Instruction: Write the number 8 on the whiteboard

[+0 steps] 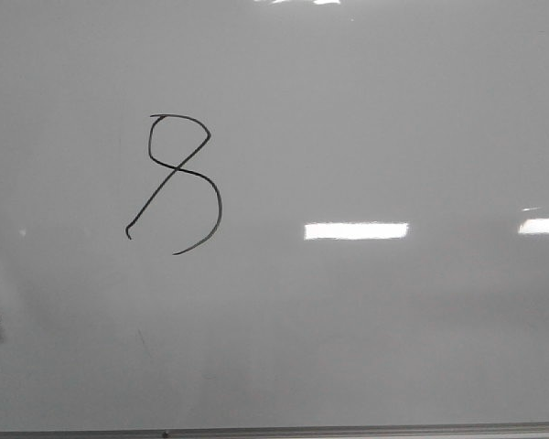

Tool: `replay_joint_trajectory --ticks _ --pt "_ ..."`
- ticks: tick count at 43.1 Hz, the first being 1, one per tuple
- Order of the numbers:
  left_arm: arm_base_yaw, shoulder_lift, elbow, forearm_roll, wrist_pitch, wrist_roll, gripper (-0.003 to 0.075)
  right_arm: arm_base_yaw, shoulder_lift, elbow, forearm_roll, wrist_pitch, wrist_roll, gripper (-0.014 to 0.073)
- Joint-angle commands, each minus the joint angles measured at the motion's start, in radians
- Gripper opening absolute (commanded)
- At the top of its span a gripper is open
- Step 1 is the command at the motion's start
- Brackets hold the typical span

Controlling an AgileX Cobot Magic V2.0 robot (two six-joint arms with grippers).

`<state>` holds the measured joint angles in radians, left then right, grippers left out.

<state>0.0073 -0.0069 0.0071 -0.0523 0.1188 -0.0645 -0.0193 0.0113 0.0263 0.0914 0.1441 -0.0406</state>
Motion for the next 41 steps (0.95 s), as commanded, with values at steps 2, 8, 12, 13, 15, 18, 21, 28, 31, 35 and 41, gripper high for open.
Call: replay_joint_trajectory --ticks 2,8,12,13,15,18,21,28,31,35,41 --pt "-0.002 -0.012 0.013 -0.008 -0.088 -0.001 -0.0021 -0.016 -0.044 -0.002 -0.015 -0.014 0.004 -0.0069" --pt "-0.002 -0.012 0.013 -0.008 -0.088 -0.001 -0.0021 -0.016 -0.036 -0.002 -0.015 -0.009 0.004 -0.0069" --pt "-0.002 -0.012 0.013 -0.008 -0.088 -0.001 -0.0021 -0.016 -0.036 -0.002 -0.015 -0.011 0.004 -0.0069" --pt "-0.002 -0.012 0.013 -0.008 -0.088 -0.001 -0.0021 -0.016 -0.036 -0.002 -0.015 -0.011 0.004 -0.0069" --pt "-0.002 -0.012 0.013 -0.008 -0.088 -0.001 -0.0021 -0.016 -0.036 -0.002 -0.015 -0.011 0.004 -0.0069" --pt "-0.002 -0.012 0.013 -0.008 -0.088 -0.001 -0.0021 -0.016 -0.036 -0.002 -0.015 -0.011 0.004 -0.0069" --pt "-0.002 -0.012 0.013 -0.008 -0.088 -0.001 -0.0021 -0.016 -0.036 -0.002 -0.015 -0.011 0.004 -0.0069" --pt "-0.002 -0.012 0.013 -0.008 -0.088 -0.001 -0.0021 -0.016 -0.036 -0.002 -0.015 -0.012 0.004 -0.0069" --pt "-0.002 -0.012 0.013 -0.008 -0.088 -0.001 -0.0021 -0.016 -0.036 -0.002 -0.015 -0.012 0.004 -0.0069" --pt "-0.002 -0.012 0.013 -0.008 -0.088 -0.001 -0.0021 -0.016 -0.036 -0.002 -0.015 -0.012 0.004 -0.0069" --pt "-0.002 -0.012 0.013 -0.008 -0.088 -0.001 -0.0021 -0.016 -0.036 -0.002 -0.015 -0.012 0.004 -0.0069"
